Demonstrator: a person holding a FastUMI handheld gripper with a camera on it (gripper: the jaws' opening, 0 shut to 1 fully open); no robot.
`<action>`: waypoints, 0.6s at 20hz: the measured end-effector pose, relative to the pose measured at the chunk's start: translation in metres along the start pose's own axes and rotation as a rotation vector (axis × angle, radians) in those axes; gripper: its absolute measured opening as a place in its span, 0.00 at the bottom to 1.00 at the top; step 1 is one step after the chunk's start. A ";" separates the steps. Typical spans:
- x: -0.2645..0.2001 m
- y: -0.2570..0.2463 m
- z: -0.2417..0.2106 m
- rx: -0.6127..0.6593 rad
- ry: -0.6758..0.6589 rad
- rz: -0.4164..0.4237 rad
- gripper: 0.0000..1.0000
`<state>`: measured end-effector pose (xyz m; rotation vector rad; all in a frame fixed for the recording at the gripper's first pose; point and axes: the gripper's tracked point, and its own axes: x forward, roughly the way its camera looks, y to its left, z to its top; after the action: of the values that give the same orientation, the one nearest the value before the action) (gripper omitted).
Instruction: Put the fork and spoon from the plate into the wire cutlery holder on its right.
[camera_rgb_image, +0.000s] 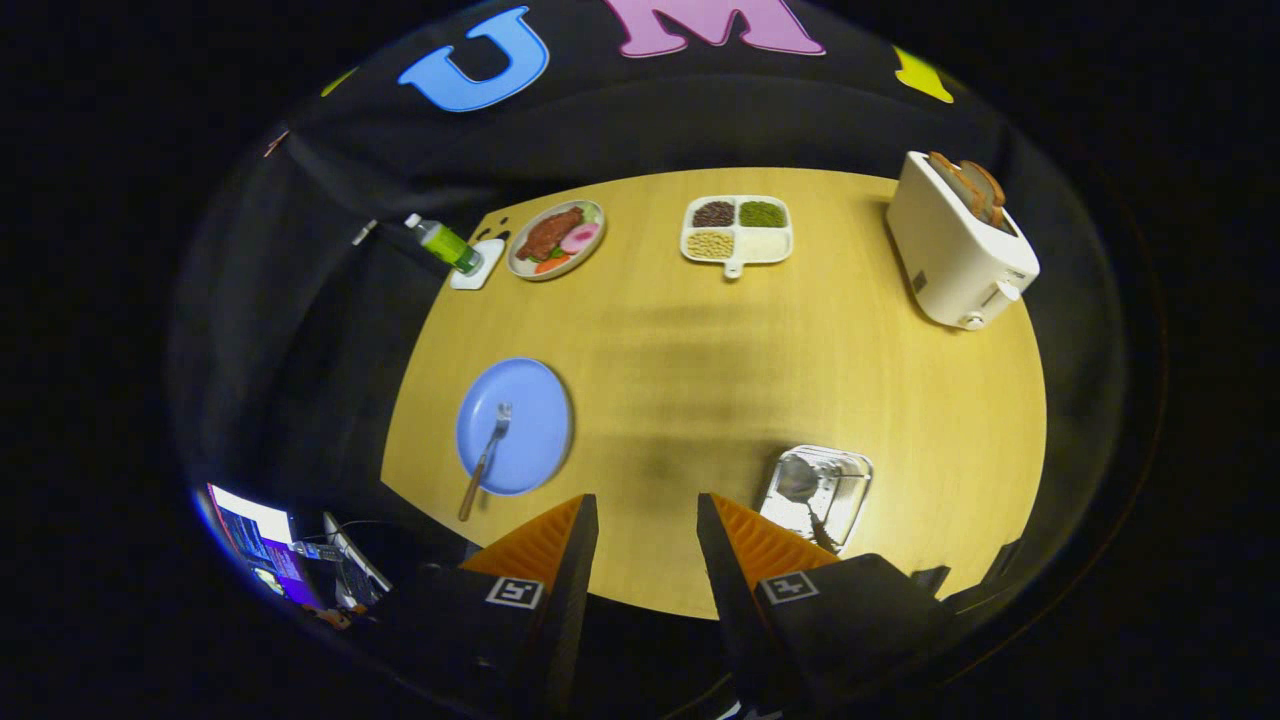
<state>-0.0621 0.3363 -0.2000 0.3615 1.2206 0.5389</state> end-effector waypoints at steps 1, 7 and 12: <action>0.007 0.019 0.000 -0.013 0.000 0.027 0.63; 0.077 0.122 -0.025 -0.022 0.110 0.145 0.63; 0.148 0.168 -0.050 -0.012 0.222 0.160 0.63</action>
<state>-0.1068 0.5573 -0.2414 0.3990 1.4082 0.7392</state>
